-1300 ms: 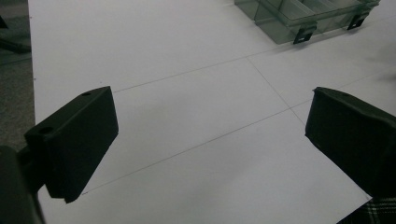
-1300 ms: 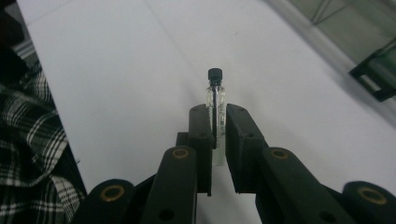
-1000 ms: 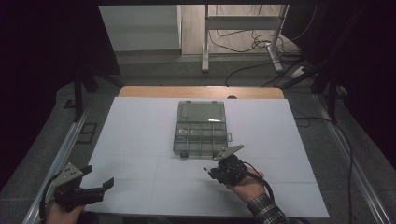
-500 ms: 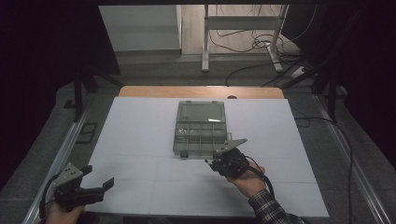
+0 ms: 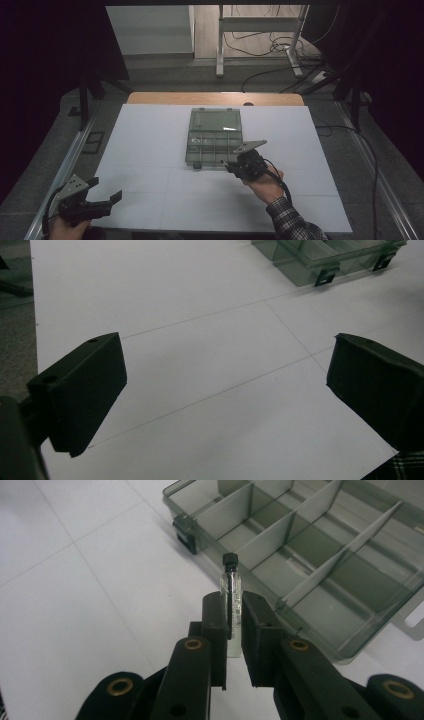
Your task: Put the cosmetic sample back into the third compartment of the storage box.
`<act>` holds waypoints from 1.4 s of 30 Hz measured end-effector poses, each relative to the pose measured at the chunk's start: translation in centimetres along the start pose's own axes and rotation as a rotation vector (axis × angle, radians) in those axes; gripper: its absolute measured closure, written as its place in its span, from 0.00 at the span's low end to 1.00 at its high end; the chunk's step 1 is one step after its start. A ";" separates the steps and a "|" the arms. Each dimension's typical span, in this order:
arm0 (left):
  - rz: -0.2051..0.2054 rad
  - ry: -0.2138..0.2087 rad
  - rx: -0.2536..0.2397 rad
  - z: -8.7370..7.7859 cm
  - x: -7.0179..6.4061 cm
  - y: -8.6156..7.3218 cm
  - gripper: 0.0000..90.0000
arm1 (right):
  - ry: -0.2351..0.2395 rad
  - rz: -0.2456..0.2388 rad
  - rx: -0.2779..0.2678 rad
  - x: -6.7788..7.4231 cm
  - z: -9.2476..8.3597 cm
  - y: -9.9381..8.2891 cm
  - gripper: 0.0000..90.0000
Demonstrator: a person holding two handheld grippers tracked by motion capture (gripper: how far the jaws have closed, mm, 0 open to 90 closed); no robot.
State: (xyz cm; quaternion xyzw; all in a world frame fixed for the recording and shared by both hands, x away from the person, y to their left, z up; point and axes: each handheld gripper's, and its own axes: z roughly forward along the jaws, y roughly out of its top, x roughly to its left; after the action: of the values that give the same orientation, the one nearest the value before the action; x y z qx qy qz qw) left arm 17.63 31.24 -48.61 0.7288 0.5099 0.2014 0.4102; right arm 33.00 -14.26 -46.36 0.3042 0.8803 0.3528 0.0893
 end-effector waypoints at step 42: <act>-0.003 -0.004 0.005 0.0 0.1 0.0 0.03 | -0.093 0.028 -0.035 -3.5 3.0 3.4 0.90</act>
State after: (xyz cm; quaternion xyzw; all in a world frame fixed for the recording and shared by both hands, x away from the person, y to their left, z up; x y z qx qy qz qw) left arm 17.69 31.27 -48.62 0.7296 0.5106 0.1981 0.4095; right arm 38.56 -12.75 -46.49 0.3310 0.8645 0.3549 0.1307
